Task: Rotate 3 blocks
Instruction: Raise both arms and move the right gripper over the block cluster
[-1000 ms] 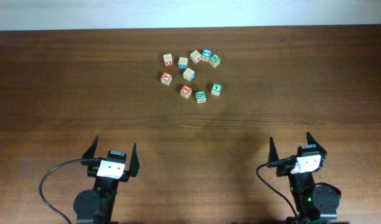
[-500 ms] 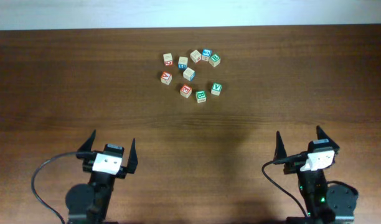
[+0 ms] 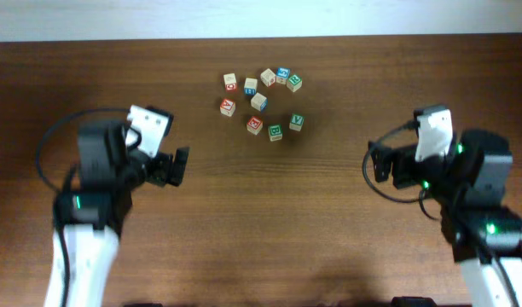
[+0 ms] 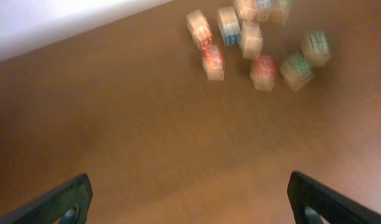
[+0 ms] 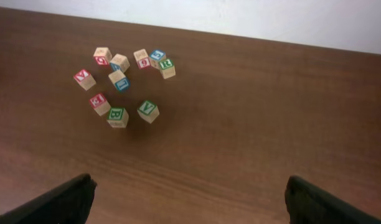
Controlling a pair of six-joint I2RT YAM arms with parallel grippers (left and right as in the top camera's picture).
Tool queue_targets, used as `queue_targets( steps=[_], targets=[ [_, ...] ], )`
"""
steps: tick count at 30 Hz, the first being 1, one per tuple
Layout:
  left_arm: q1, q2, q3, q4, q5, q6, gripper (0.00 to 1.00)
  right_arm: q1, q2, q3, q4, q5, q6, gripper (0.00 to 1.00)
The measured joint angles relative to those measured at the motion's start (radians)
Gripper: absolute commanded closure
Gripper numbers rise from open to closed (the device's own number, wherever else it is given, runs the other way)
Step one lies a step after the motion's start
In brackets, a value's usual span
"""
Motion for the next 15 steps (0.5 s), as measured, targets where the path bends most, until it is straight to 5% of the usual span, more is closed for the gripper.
queue_targets(
  steps=[7,15],
  targets=[
    [0.000,0.343,0.337,-0.270,0.155,-0.016,0.01,0.000,0.443,0.388,-0.322,-0.118,-0.034,0.02],
    [-0.003,0.406,0.344,-0.243,0.290,-0.050,0.01,0.057,0.705,0.426,-0.017,-0.307,0.189,0.12]
  ],
)
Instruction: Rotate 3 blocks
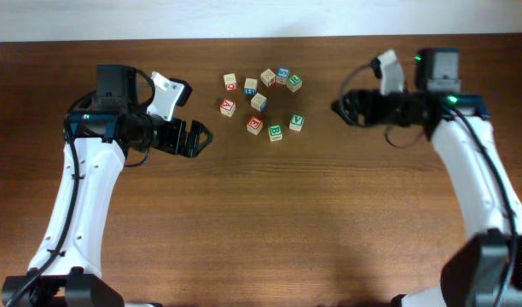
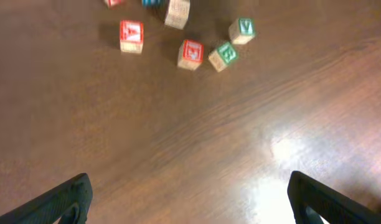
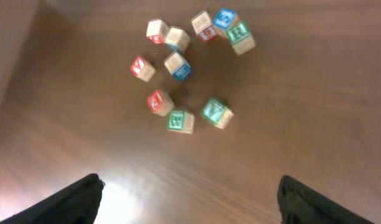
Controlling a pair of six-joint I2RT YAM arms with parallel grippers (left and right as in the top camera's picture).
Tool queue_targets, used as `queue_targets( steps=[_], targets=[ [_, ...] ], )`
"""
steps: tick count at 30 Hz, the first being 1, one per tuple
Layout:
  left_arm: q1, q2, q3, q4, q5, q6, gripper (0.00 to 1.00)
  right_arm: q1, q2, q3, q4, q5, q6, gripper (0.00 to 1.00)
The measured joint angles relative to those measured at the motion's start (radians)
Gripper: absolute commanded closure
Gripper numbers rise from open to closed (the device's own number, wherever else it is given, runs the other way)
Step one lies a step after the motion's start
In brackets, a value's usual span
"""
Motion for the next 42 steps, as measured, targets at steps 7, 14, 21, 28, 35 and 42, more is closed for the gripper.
queue_targets(
  steps=[7,14,21,28,35,42],
  targets=[
    [-0.005,0.004,0.001,0.045,-0.277,-0.272,0.01,0.254,0.247,0.308,-0.105,0.353,0.248,0.13],
    [-0.005,0.042,0.002,0.043,-0.485,-0.463,0.01,0.309,0.586,0.747,-0.335,0.558,0.354,0.32],
    [-0.005,0.057,0.002,0.039,-0.513,-0.488,0.01,0.309,0.722,0.748,-0.367,0.591,0.449,0.40],
    [-0.005,0.064,0.002,0.033,-0.514,-0.488,0.01,0.319,0.743,0.731,-0.370,0.608,0.491,0.57],
    [-0.005,0.064,0.002,0.026,-0.514,-0.488,0.01,0.338,0.764,0.719,-0.396,0.622,0.499,0.74],
    [-0.005,0.064,0.002,0.022,-0.514,-0.488,0.01,0.366,0.763,0.726,-0.559,0.624,0.504,0.66]
  ],
)
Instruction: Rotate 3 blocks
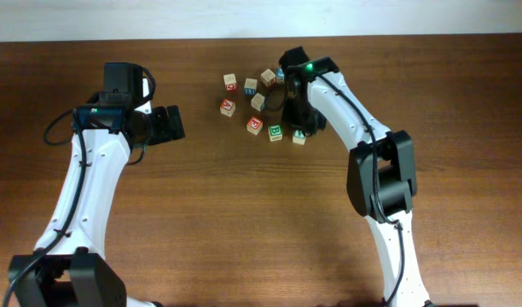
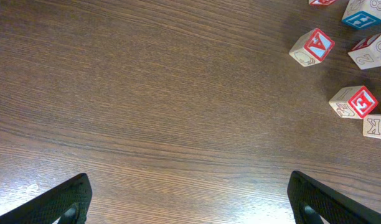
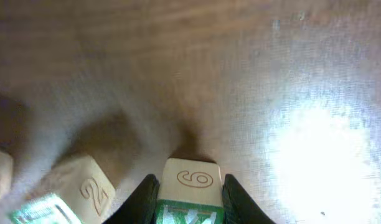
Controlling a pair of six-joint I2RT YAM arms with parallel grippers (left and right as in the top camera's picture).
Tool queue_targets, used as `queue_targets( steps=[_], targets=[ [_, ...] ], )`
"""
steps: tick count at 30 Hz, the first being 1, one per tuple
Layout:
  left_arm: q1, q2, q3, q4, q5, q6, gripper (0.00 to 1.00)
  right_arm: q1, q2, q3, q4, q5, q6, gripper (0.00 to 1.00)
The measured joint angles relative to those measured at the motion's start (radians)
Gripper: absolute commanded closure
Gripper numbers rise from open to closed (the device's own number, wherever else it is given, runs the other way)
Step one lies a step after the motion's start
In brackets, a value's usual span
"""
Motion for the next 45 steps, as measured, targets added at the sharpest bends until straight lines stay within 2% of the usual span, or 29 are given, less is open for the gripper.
queue_targets(
  steps=[2,4,7,9,14,18,22,24,29,33,34,37,40,45],
  targets=[
    [0.000,0.000,0.000,-0.001,0.000,0.000,0.01,0.015,0.000,-0.001,-0.100,-0.001,-0.003,0.56],
    [0.000,0.000,0.000,-0.003,0.000,0.000,0.01,0.031,0.002,-0.009,-0.154,-0.001,-0.025,0.51],
    [0.000,0.000,0.000,-0.003,0.000,0.000,0.01,0.047,0.002,-0.010,-0.179,-0.002,-0.056,0.30],
    [0.000,0.000,0.000,-0.002,0.000,0.000,0.01,0.047,0.003,-0.001,-0.183,0.000,-0.094,0.25],
    [0.000,0.000,0.000,0.006,0.000,0.000,0.01,0.042,0.013,0.183,-0.129,0.005,-0.195,0.21],
    [0.000,0.000,0.000,0.011,0.000,-0.003,0.01,0.034,0.013,0.259,0.088,0.002,-0.268,0.21],
    [0.000,0.000,0.000,0.012,0.000,-0.003,0.01,0.042,0.039,0.261,0.271,-0.018,-0.269,0.21],
    [0.000,0.000,0.000,0.012,0.000,-0.003,0.01,0.057,0.082,0.263,0.330,-0.016,-0.227,0.21],
    [0.000,0.000,0.000,0.005,0.000,-0.003,0.01,0.077,0.190,0.263,0.408,-0.010,-0.097,0.33],
    [0.000,0.000,0.000,0.004,0.000,-0.003,0.01,0.078,0.199,0.263,0.422,-0.003,-0.053,0.64],
    [0.000,0.000,0.000,0.005,0.000,-0.003,0.01,0.078,0.199,0.263,0.417,-0.002,-0.045,0.67],
    [0.000,0.000,0.000,0.004,0.000,-0.003,0.01,0.078,0.199,0.263,0.383,0.001,-0.034,0.74],
    [0.000,0.000,0.000,0.005,0.000,-0.003,0.01,0.078,0.198,0.278,0.310,0.005,-0.031,0.74],
    [0.000,0.000,0.000,0.005,0.000,-0.003,0.01,0.074,0.175,0.285,0.093,-0.006,-0.027,0.75]
  ],
)
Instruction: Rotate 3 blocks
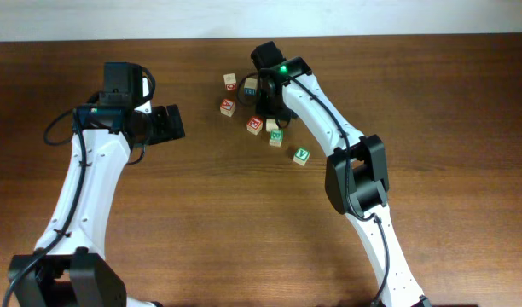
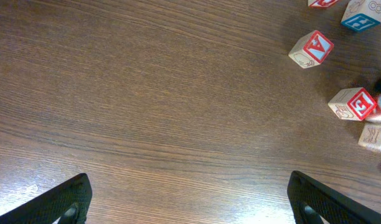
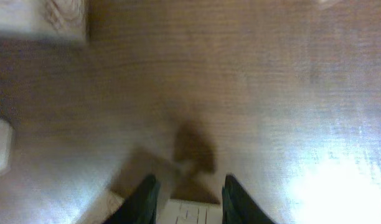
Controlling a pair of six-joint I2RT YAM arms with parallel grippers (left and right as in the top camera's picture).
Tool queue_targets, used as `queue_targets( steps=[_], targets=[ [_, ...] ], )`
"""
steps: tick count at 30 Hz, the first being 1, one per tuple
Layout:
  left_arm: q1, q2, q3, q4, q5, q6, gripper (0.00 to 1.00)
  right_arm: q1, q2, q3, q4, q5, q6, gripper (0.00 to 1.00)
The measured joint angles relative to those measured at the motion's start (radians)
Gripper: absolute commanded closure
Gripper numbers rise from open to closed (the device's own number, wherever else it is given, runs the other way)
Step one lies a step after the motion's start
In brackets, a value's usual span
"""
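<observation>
Several lettered wooden blocks lie at the table's far middle: a red A block, a red E block, a green block and a green V block off by itself, nearer the front. My right gripper is down in the cluster, shut on a pale block whose face is blurred. To the left of the blocks my left gripper hangs open over bare wood.
Further blocks, a red one and a blue H block, sit at the cluster's far edge. The wooden table ends at a white wall strip at the top.
My right gripper has let go of the green V block, which now lies further front and right. It has shifted left into the cluster and shut on a pale block. The left arm is unchanged.
Both grippers were open near the front, far from the blocks. Then both were up beside the cluster, left and right. Then the right one was shut on the green V block, which now lies apart, and it grips a pale block instead.
</observation>
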Motion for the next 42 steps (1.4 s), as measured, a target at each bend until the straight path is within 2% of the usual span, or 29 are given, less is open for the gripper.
queue_targets(
  steps=[8,11,15,21,22,25,29,31,34,39,42],
  targets=[
    [0.000,0.000,0.000,0.000,0.000,0.000,0.01,0.040,-0.003,0.002,-0.197,-0.054,-0.043,0.73],
    [0.000,0.000,0.000,0.000,0.000,0.000,0.01,0.092,-0.003,0.002,-0.247,-0.066,-0.068,0.65],
    [0.000,0.000,0.000,0.000,0.000,0.000,0.01,0.121,-0.003,0.002,-0.244,-0.107,-0.121,0.61],
    [0.000,0.000,0.000,0.000,0.000,0.000,0.01,0.106,-0.019,-0.003,-0.265,-0.165,-0.154,0.43],
    [0.000,0.000,0.001,-0.002,0.000,0.000,0.01,0.099,-0.042,-0.010,-0.270,-0.171,-0.157,0.37],
    [0.000,0.005,0.043,-0.049,0.001,0.000,0.00,0.068,-0.161,-0.012,-0.311,-0.182,-0.159,0.28],
    [-0.003,0.006,0.187,-0.172,0.032,0.000,0.00,-0.012,-0.435,-0.012,-0.387,-0.192,-0.165,0.28],
    [-0.018,0.006,0.257,-0.232,0.041,0.000,0.04,-0.065,-0.576,-0.009,-0.438,-0.190,-0.166,0.28],
    [-0.058,0.005,0.298,-0.300,0.050,0.002,0.05,-0.146,-0.740,-0.010,-0.540,-0.176,-0.177,0.28],
    [-0.131,0.005,0.298,-0.389,0.054,0.003,0.11,-0.168,-0.900,-0.025,-0.544,-0.190,-0.201,0.31],
    [-0.172,0.005,0.298,-0.400,0.058,0.003,0.16,-0.144,-0.949,-0.100,-0.544,-0.195,-0.203,0.34]
  ],
)
